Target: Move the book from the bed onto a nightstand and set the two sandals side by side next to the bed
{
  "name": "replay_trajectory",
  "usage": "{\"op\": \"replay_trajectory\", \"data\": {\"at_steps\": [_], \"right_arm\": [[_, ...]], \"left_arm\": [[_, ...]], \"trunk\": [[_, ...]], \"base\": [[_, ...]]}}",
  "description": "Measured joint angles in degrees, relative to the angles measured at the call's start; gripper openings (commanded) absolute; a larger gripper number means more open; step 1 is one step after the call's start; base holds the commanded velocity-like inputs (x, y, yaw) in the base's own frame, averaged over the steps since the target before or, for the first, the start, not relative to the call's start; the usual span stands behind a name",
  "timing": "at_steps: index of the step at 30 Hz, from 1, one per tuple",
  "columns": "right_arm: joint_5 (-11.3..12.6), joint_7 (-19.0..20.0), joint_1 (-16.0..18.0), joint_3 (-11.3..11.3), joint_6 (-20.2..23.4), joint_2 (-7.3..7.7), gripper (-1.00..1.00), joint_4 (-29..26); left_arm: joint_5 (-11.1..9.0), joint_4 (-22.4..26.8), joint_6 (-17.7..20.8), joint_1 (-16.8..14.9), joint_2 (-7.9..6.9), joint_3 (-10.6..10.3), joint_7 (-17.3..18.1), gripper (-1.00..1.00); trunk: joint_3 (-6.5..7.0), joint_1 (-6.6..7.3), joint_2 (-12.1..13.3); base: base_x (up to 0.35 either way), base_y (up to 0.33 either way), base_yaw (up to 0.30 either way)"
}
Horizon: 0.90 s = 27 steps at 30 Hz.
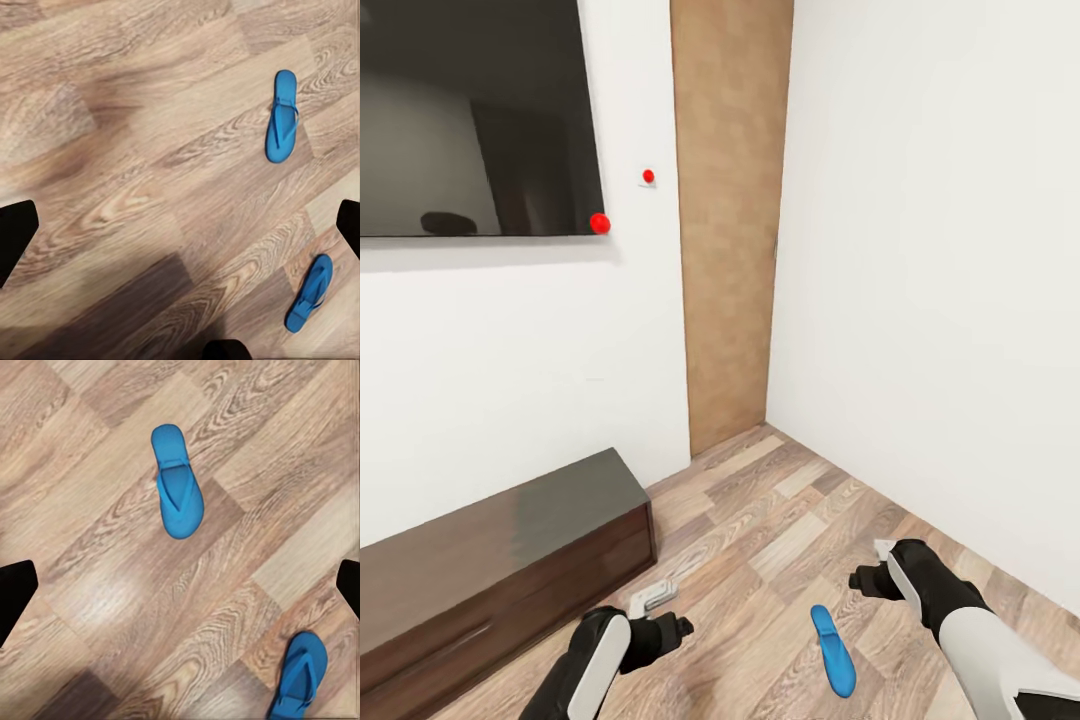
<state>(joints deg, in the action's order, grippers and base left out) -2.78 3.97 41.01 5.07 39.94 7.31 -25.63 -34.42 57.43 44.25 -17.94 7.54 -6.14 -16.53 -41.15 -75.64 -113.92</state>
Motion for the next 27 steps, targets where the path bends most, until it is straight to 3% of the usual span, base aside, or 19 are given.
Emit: {"op": "replay_trajectory", "data": {"at_steps": [6,10,12,17,27], "right_arm": [[-0.4,0.2,0.0,-0.1,-0.9,-0.05,1.0,0.0],[-0.5,0.3,-0.2,-2.0,-5.0,-0.01,1.0,0.0],[-0.5,0.3,-0.4,-4.4,-8.0,-0.03,1.0,0.0],[-0.4,0.3,-0.5,-7.0,-10.1,-0.06,1.0,0.0],[-0.2,0.3,-0.6,-7.9,-10.9,-0.07,1.0,0.0]], "left_arm": [[-0.3,0.3,-0.3,0.4,-0.1,0.0,-0.3,1.0],[-0.3,0.8,-1.7,0.8,-0.13,0.0,-0.4,1.0],[-0.2,1.1,-3.1,1.0,-0.14,-0.1,-0.4,1.0],[0.0,1.3,-4.2,1.3,-0.15,0.1,-0.5,1.0],[0.0,1.2,-5.3,1.1,-0.23,0.3,-0.8,1.0]], "trunk": [[-1.08,-1.32,-2.4],[-1.8,-2.2,-4.0],[-2.15,-2.64,-4.8],[-3.05,-3.74,-6.8],[-4.85,-5.93,-10.8]], "base": [[0.0,0.0,-0.262],[0.0,0.0,-0.263],[0.0,0.0,-0.264],[0.0,0.0,-0.217],[0.0,0.0,-0.069]]}}
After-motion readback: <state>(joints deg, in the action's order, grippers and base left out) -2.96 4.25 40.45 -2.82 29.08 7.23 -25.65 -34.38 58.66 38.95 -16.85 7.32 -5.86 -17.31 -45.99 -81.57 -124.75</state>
